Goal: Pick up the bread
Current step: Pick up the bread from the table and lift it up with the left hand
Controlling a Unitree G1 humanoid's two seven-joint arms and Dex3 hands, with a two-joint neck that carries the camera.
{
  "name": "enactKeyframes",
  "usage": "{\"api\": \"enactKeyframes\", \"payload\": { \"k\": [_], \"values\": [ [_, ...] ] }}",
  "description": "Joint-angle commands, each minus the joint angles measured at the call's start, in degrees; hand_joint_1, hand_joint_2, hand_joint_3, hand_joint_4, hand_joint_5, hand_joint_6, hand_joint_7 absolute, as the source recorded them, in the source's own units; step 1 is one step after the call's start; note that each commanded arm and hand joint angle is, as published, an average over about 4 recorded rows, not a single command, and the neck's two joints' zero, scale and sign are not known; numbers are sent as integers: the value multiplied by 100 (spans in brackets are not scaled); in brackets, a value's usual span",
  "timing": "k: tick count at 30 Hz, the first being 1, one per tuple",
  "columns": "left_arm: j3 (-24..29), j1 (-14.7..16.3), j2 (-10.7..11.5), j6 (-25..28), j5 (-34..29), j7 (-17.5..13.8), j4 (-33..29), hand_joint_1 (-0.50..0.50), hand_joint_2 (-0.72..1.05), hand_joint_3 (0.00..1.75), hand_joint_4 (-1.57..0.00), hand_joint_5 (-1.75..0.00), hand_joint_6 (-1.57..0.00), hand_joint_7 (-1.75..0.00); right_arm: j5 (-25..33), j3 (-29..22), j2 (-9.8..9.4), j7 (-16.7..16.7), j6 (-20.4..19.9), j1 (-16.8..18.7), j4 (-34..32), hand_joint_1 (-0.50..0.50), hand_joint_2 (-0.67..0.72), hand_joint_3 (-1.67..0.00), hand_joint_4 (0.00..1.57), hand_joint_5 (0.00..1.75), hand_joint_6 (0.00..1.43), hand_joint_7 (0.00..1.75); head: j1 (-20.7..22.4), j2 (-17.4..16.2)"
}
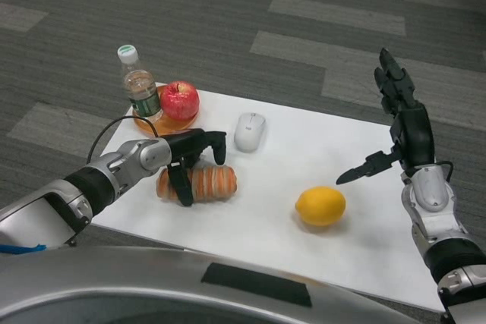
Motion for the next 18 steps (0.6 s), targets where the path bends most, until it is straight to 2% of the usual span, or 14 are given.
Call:
{"api": "enactKeyframes", "payload": {
  "k": [1,4,6,9,10,13,14,16,18],
  "values": [
    [-284,194,-37,346,-77,-173,249,46,83,9,-21,-175,-4,-122,11,-68,-5,-24,-9,55,-50,-21,22,0,0,0,0,0,0,-9],
    [-372,170,-39,414,-189,-210,308,46,83,9,-23,-175,-4,-122,17,-68,-5,-31,-7,55,-48,-21,22,0,0,0,0,0,13,-21],
    [-482,117,-48,425,-268,-303,394,46,76,9,-36,-175,-6,-134,15,-68,-9,-33,-2,55,-44,-21,22,0,0,0,0,0,20,-25],
    [-603,55,-57,462,-303,-426,486,46,60,9,-67,-175,-10,-154,17,-68,-14,-33,-2,55,-35,-21,22,0,0,0,0,0,25,-32],
    [-627,44,-59,473,-301,-450,504,46,56,9,-75,-175,-10,-157,20,-68,-14,-33,-4,55,-33,-21,22,0,0,0,0,0,27,-34],
    [-704,27,-64,491,-270,-470,519,46,38,9,-111,-175,-20,-166,20,-68,-14,-33,-4,55,-33,-21,22,0,0,0,0,0,33,-37],
    [-724,22,-64,495,-257,-472,522,46,34,9,-122,-175,-26,-168,20,-68,-14,-33,-4,55,-33,-21,22,0,0,0,0,0,37,-40],
    [-750,0,-64,526,-226,-507,548,47,34,9,-122,-175,-41,-168,20,-63,-14,-33,-4,55,-37,-21,22,0,0,0,0,0,45,-46],
    [-785,-26,-64,557,-213,-564,583,48,34,9,-118,-175,-75,-168,15,-63,-14,-33,0,55,-42,-21,22,0,0,0,0,0,41,-43]
  ]
}}
